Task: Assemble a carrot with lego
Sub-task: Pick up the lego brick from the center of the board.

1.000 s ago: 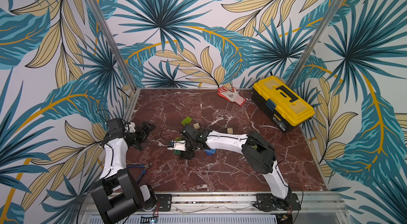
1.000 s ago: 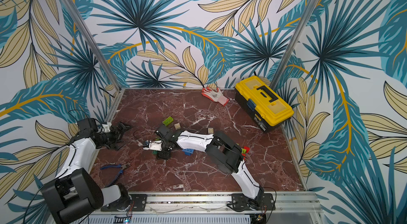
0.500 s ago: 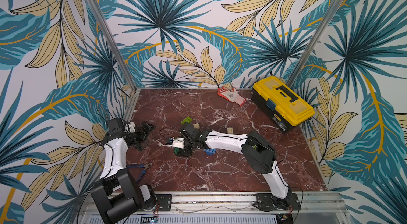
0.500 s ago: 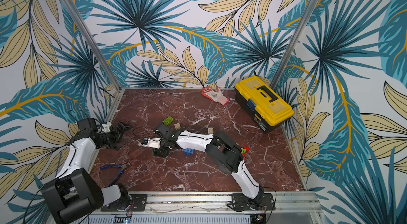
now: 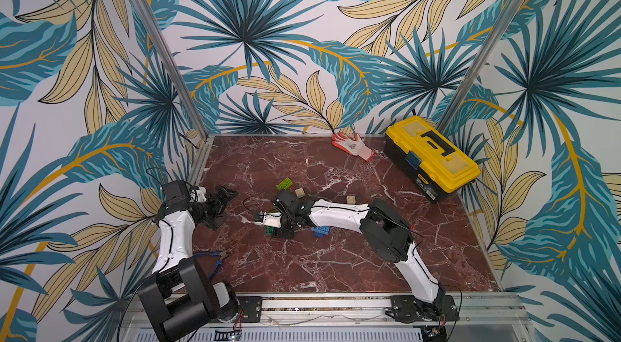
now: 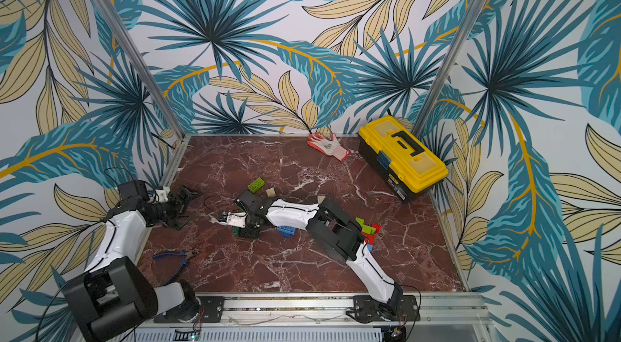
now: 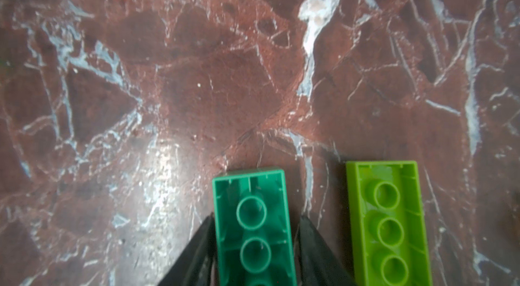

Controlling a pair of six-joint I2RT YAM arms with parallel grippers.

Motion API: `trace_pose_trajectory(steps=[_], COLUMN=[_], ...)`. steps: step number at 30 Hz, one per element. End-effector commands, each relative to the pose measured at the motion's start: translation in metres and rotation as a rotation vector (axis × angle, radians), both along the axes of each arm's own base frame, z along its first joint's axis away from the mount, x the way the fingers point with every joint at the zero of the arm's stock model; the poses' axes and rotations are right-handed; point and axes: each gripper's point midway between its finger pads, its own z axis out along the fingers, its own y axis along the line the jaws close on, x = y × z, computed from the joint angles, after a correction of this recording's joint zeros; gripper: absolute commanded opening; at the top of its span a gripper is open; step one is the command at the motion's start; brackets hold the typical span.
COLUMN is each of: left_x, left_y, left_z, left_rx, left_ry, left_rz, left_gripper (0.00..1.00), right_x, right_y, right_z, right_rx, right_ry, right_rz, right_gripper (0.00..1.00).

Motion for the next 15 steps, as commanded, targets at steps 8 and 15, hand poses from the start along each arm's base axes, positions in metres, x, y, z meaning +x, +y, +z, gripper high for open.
trace_pose_trajectory(steps=[8,15], left_x=[0.002,0.007], left_y=[0.000,-0.019], left_z=[0.005,0.020], left_rx=[-0.012,-0.068], left_ry=[-0.044,-0.131], left_rz=[-0.012,-0.082], left_gripper=[0.99,0.99], right_x=[-0.002,0.020], right_y=[-0.021,-0.041], right_z=[0.023,0.093], right_rx=[-0.025,0.033], right_ry=[0.035,0.008], right_rz=[-0.052,-0.168], right_gripper=[0.27,0.26])
